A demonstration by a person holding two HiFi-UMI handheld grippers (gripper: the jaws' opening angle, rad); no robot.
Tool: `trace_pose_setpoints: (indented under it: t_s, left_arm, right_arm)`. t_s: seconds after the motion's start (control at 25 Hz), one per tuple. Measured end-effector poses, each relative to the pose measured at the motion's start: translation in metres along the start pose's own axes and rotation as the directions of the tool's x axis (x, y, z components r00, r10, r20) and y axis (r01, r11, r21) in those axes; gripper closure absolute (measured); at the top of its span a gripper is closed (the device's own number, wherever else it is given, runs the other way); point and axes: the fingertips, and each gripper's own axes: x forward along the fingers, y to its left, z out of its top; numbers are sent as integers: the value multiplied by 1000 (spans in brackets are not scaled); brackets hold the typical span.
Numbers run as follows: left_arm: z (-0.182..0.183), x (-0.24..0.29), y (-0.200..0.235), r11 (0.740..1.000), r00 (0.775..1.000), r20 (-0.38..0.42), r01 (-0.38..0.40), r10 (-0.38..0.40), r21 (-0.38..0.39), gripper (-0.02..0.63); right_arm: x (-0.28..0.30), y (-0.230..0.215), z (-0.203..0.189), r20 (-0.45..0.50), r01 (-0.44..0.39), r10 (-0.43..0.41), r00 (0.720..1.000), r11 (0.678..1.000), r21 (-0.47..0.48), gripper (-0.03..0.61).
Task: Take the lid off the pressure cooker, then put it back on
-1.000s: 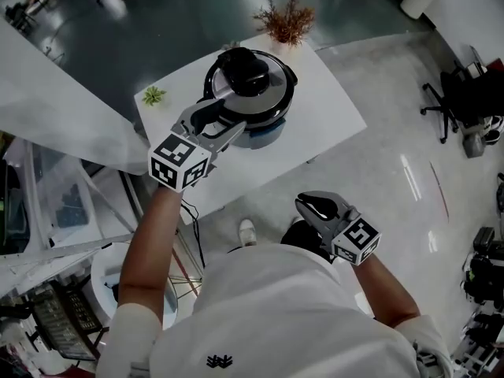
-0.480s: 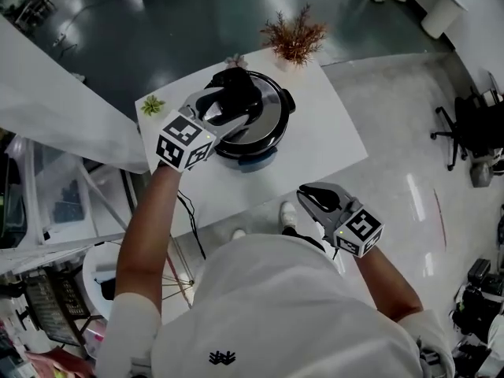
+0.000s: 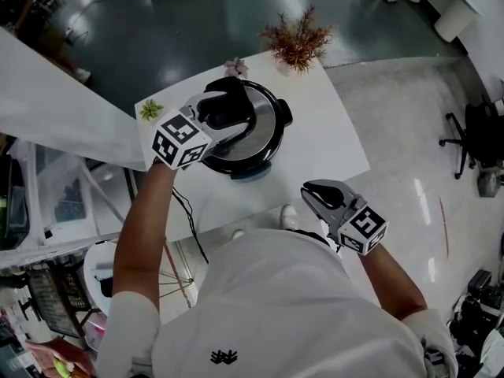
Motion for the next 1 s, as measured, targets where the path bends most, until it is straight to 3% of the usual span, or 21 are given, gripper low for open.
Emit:
trace_pose_setpoints:
  t_s: [0.32,1.0]
  left_arm:
    - [-7,12,2,999,997,-71,30,-28,23,310]
    - [-7,11,1,998,997,-71,39,-35,41,316]
  right_arm:
    - [7,-18,3,-6,-22,22,1000,1000,-1,529]
    - [15,-26,-1,-6,-26,26,1000,1000,16,532]
